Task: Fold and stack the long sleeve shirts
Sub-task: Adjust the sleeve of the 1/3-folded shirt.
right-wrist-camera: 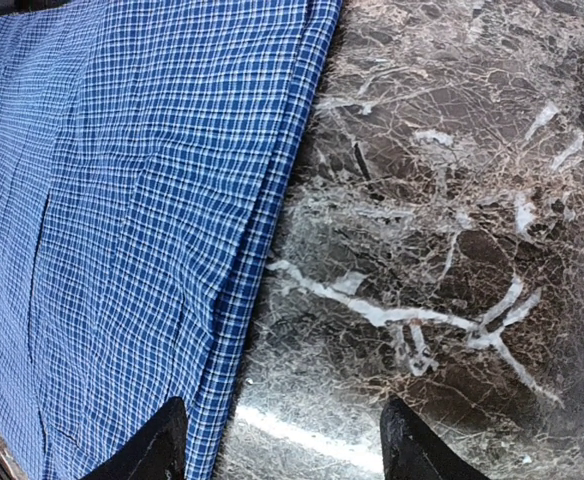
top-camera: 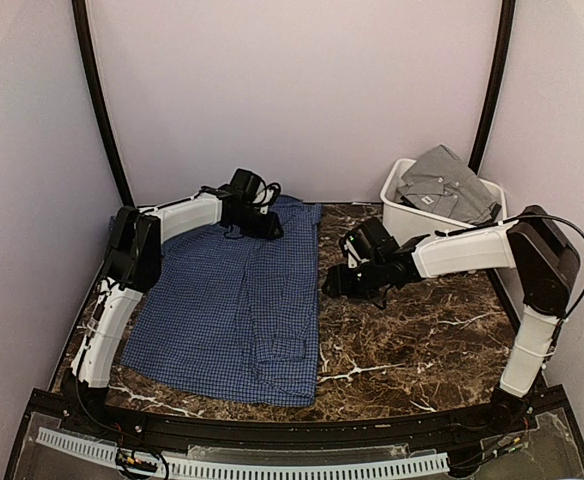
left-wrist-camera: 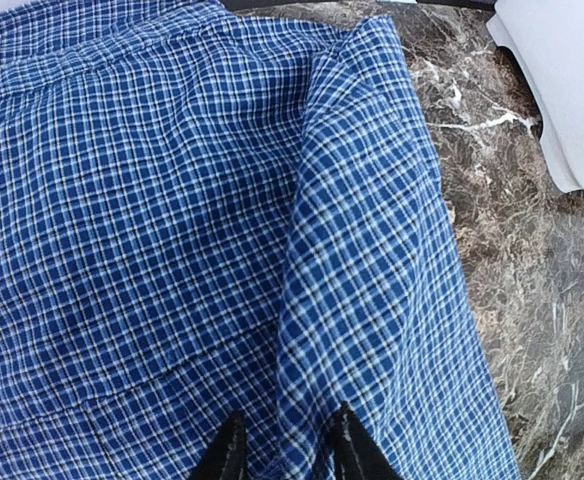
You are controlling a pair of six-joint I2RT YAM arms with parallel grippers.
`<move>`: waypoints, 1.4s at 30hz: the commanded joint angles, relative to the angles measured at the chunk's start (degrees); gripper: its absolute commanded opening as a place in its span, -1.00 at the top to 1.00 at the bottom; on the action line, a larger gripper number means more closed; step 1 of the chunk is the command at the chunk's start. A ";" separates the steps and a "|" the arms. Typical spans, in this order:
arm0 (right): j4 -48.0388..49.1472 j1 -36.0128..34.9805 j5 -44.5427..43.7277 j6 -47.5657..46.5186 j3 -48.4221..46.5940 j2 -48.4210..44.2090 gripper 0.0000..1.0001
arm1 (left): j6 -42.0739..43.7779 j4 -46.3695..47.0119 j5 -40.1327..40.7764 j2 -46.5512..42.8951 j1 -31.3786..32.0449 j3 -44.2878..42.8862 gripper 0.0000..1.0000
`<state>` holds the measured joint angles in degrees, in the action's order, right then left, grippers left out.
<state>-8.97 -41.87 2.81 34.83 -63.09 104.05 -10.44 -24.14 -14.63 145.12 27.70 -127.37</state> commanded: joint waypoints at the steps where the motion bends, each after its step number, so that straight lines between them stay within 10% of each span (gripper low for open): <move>1: 1.64 0.31 -0.34 0.11 -0.25 0.20 -0.25 | -0.14 -1.53 -0.90 0.05 0.07 -0.77 0.48; 9: 1.90 0.31 -0.27 0.06 -0.25 0.66 -0.26 | -1.15 0.17 2.56 -2.84 0.14 -0.66 1.00; 36: 3.57 0.86 1.24 -0.21 -2.34 3.44 -0.27 | -4.82 5.57 13.42 -8.01 -0.37 10.34 1.00; 42: 3.76 0.48 2.46 -0.26 -5.13 6.68 -0.29 | -4.90 4.50 11.76 -7.87 -0.37 8.91 0.50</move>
<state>-6.98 -41.25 4.23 34.76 -65.52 108.71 -14.87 -19.27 -2.17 140.64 27.73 -117.58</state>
